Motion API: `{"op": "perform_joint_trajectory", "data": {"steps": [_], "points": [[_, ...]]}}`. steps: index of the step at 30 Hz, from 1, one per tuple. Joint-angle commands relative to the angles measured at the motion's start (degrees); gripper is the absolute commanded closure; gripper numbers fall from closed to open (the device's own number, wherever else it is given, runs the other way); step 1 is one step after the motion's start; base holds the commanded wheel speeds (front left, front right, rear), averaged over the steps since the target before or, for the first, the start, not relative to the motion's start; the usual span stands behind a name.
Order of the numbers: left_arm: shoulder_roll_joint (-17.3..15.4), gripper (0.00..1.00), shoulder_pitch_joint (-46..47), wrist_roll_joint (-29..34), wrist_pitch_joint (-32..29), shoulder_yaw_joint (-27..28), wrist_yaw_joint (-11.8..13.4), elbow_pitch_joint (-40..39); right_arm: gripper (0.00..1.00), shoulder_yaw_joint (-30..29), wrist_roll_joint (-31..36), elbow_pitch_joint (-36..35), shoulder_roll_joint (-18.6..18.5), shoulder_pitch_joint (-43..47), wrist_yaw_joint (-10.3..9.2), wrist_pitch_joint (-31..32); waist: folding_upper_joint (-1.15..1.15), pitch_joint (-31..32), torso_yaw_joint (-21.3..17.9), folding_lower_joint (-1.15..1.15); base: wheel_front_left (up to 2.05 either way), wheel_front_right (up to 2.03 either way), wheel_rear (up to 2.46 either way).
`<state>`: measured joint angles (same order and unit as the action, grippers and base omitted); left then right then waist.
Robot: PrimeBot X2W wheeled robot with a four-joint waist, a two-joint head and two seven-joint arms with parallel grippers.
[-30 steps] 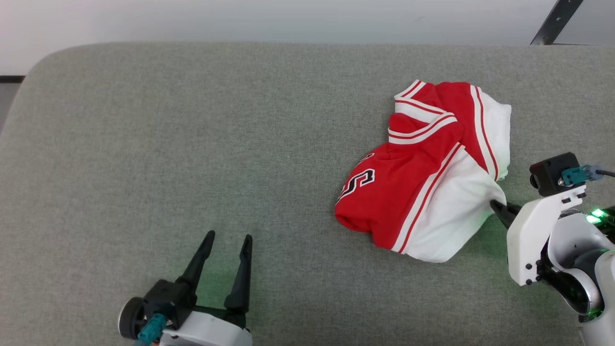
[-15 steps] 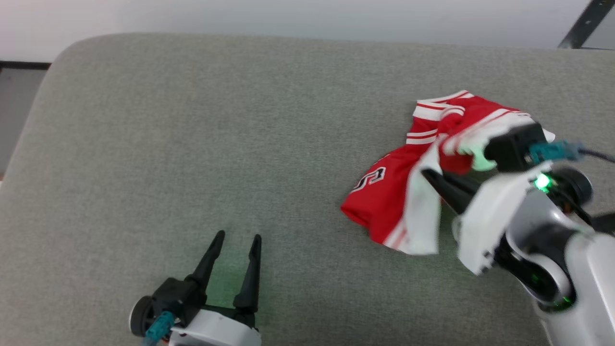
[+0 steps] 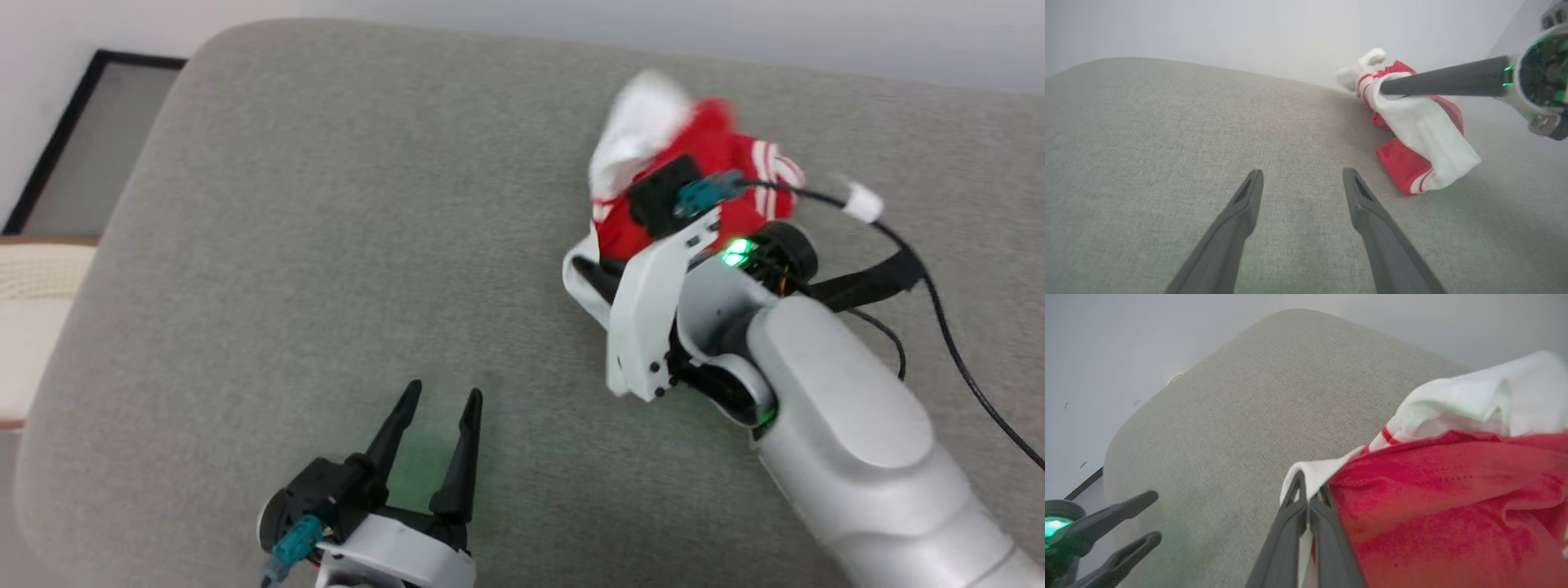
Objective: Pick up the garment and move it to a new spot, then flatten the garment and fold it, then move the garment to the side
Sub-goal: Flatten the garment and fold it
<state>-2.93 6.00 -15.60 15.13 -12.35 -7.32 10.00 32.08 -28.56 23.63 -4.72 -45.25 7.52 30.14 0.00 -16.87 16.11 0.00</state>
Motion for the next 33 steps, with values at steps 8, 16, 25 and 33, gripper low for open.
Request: {"op": "perform_joint_trajectory", "data": {"steps": [8,16,25,33], "points": [[0.1,0.00,-0.2,-1.3,0.0,-0.6,0.9,-0.1,1.00,6.8,-2.6,13.1,0.8,-4.5,-0.06,-6.6,0.00,-0.9,3.5,0.00,0.00,0.00,0.00],[0.0,0.00,-0.3,0.6,0.0,0.9,0.8,0.3,0.00,9.8,-6.7,14.9,0.3,-7.0,-0.06,-14.3,0.00,1.3,0.4,0.00,0.00,0.00,0.00],[0.0,0.00,-1.4,2.2,0.0,4.7,0.3,0.2,0.00,9.6,-9.2,7.9,-6.9,-0.9,-0.06,-25.7,0.00,4.1,-5.1,0.00,0.00,0.00,0.00],[-1.0,0.00,-1.1,2.9,0.0,7.3,-0.2,0.0,0.00,1.7,-5.8,1.2,-13.1,12.1,-0.06,-36.7,0.00,5.4,-10.0,0.00,0.00,0.00,0.00]]}}
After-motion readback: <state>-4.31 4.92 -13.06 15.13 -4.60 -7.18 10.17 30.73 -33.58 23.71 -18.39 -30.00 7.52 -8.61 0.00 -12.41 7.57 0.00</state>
